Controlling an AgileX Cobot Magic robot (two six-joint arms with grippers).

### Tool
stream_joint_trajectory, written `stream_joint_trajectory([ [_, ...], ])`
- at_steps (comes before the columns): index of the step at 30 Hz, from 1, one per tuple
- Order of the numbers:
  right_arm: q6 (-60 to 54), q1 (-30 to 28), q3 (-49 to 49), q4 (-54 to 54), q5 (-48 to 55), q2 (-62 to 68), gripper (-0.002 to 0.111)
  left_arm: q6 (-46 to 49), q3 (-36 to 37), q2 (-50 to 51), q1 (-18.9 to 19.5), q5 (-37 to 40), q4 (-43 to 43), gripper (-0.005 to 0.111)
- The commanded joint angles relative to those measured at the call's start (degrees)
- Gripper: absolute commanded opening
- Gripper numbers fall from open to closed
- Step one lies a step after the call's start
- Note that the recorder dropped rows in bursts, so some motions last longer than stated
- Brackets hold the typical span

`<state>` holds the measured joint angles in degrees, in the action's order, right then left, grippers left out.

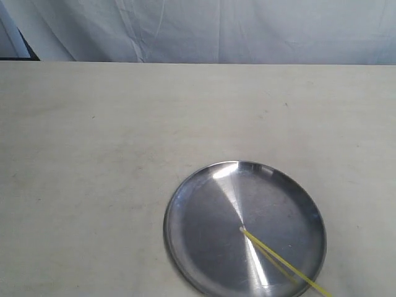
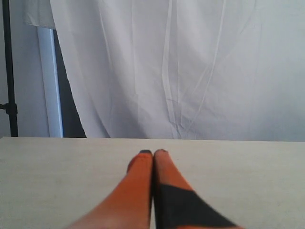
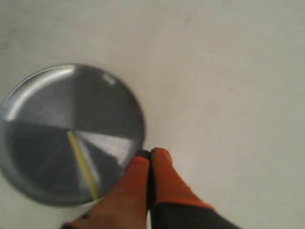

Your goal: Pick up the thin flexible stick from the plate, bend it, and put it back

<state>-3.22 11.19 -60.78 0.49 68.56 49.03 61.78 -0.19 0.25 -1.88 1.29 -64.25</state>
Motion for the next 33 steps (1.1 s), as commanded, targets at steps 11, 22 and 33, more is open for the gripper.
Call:
stream_joint_trajectory([
  [11, -0.9, 8.5, 19.7, 5.2, 1.4, 7.2, -0.001, -0.1, 0.2, -0.3, 0.2, -0.5, 0.0, 0.000],
  [22, -2.6, 14.2, 24.5, 2.6, 0.9, 12.4, 0.028, -0.1, 0.2, -0.3, 0.2, -0.5, 0.0, 0.000],
  [33, -2.6, 14.2, 24.5, -0.5, -8.1, 24.1, 0.058, -0.1, 0.2, -0.3, 0.2, -0.5, 0.0, 0.000],
])
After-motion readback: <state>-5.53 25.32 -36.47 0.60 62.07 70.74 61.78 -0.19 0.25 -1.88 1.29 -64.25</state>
